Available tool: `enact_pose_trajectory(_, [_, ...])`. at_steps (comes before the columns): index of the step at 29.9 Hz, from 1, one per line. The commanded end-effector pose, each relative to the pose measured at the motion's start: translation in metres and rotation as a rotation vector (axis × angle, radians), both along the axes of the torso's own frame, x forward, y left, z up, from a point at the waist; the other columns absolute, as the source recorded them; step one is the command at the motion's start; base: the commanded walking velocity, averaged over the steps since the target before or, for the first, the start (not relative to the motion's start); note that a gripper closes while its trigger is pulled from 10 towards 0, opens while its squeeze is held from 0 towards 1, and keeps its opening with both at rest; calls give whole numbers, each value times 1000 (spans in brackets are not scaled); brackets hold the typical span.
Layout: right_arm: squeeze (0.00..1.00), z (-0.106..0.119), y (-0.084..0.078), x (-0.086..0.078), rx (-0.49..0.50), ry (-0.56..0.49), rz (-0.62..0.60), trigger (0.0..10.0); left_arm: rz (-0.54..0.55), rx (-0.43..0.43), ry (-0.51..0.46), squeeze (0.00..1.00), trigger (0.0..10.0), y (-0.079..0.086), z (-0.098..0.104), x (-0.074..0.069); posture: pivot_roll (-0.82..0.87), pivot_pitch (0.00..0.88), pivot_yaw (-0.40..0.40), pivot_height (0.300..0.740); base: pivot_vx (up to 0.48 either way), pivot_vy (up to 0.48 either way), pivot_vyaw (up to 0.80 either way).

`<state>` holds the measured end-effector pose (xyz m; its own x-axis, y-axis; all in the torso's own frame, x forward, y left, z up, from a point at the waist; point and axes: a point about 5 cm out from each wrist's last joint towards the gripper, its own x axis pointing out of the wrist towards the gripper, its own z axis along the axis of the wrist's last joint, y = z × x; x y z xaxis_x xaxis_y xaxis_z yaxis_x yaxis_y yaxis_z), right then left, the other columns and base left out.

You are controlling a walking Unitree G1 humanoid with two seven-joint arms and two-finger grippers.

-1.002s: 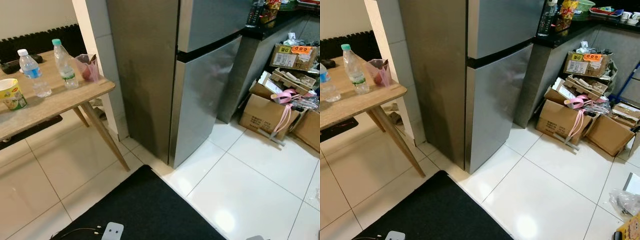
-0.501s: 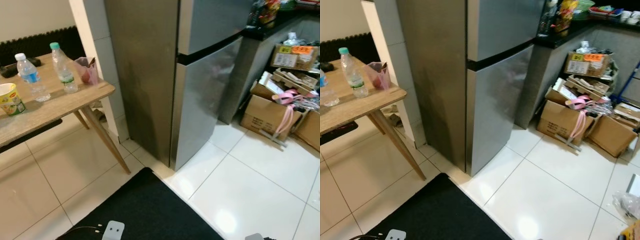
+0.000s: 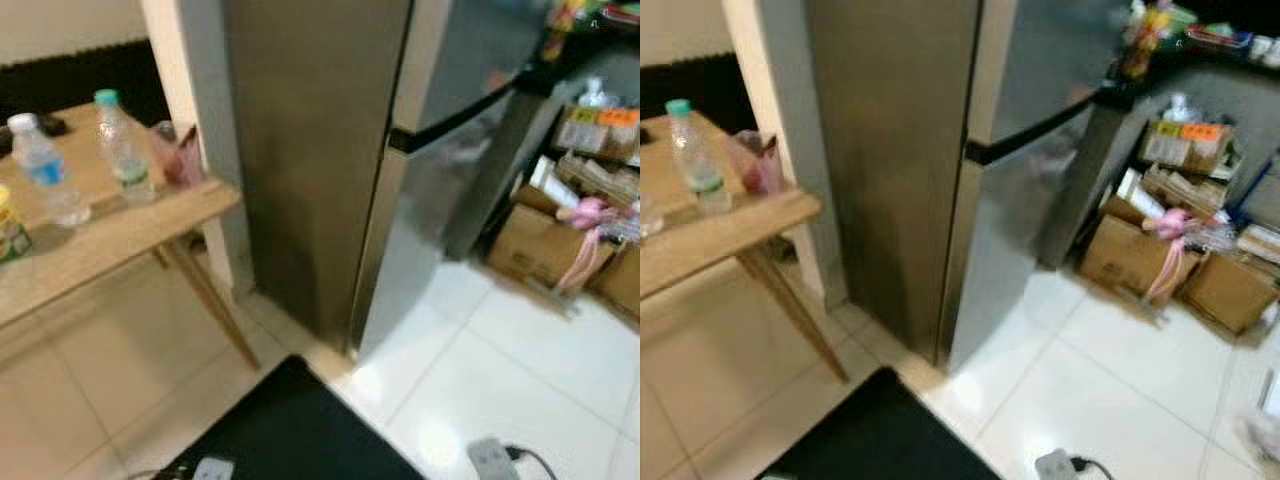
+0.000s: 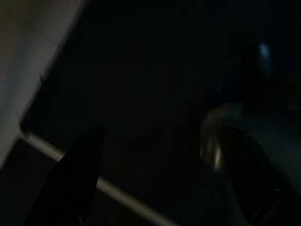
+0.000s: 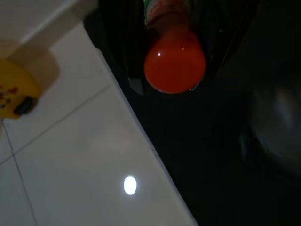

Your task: Restocking fridge

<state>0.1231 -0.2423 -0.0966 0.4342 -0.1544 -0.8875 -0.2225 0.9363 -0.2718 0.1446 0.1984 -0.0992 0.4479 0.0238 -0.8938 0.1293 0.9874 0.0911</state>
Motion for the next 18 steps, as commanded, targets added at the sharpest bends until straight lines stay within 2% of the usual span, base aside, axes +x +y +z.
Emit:
enact_pose_trajectory(1, [0,-1,4,-1,12,4,-14,10000,-8,-1,21,0,10000,-1,-3,-7,-73,0,-18,740,356,0,0])
enact_pose_trajectory(13, [0,-2,5,-3,12,7,-18,10000,-16,-8,19,0,10000,-4,-3,-6,-73,0,-16,740,353,0,0])
enact_pose_trajectory(18, [0,-2,5,-3,12,8,-19,10000,-3,-22,6,0,10000,-5,-2,-5,-74,0,-17,740,238,0,0])
